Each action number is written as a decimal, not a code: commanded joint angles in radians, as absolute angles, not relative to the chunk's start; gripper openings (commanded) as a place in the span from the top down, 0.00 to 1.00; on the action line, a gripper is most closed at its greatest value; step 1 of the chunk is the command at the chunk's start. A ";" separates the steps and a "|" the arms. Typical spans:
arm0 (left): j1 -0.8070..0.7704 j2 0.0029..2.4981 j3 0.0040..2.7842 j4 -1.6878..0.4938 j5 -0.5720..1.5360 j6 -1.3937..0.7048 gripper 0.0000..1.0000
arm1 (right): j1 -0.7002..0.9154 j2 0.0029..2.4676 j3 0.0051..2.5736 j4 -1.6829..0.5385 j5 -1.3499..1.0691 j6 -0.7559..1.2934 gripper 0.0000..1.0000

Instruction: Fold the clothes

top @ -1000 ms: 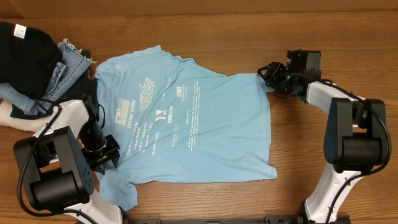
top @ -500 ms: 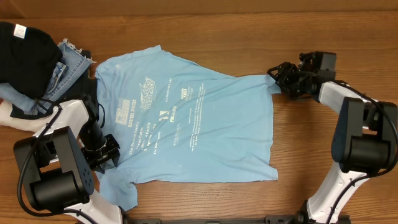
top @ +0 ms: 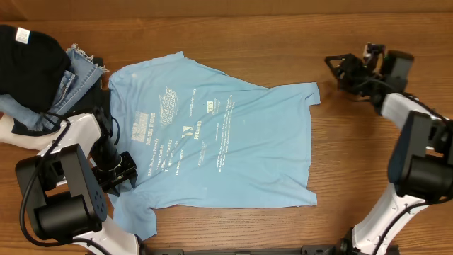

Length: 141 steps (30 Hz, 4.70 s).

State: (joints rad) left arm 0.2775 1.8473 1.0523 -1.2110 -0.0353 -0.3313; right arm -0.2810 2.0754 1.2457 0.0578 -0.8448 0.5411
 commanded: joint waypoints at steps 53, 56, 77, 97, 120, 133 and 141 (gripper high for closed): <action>0.030 1.386 1.607 -1.555 0.260 -0.101 0.27 | -0.310 1.903 1.658 -0.743 -0.595 0.283 0.16; -0.037 1.381 1.421 -1.466 0.259 -0.113 0.26 | -0.314 1.758 1.658 -0.958 -0.551 0.280 0.14; -0.420 1.391 0.653 -1.011 0.303 -0.555 0.13 | -0.262 1.683 1.649 -1.477 -0.509 0.204 0.09; -0.244 1.368 1.175 -1.341 -0.033 -0.519 0.96 | -0.264 1.683 1.550 -1.501 -0.355 0.339 0.05; -0.229 1.320 1.234 -1.354 -0.080 -0.493 0.95 | -0.229 1.683 0.841 -1.163 -0.086 0.604 0.25; -0.229 1.320 1.234 -1.327 -0.058 -0.467 0.95 | -0.229 1.582 0.846 -1.051 -0.093 0.590 0.95; -0.229 1.320 1.470 -1.354 -0.069 -0.400 0.95 | -0.229 1.456 1.134 -1.180 -0.110 0.471 0.79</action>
State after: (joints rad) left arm -0.2348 1.3296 1.3609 -1.3457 -0.0563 -0.4496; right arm -0.2287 1.4666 1.0878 -1.1671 -0.1184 0.5030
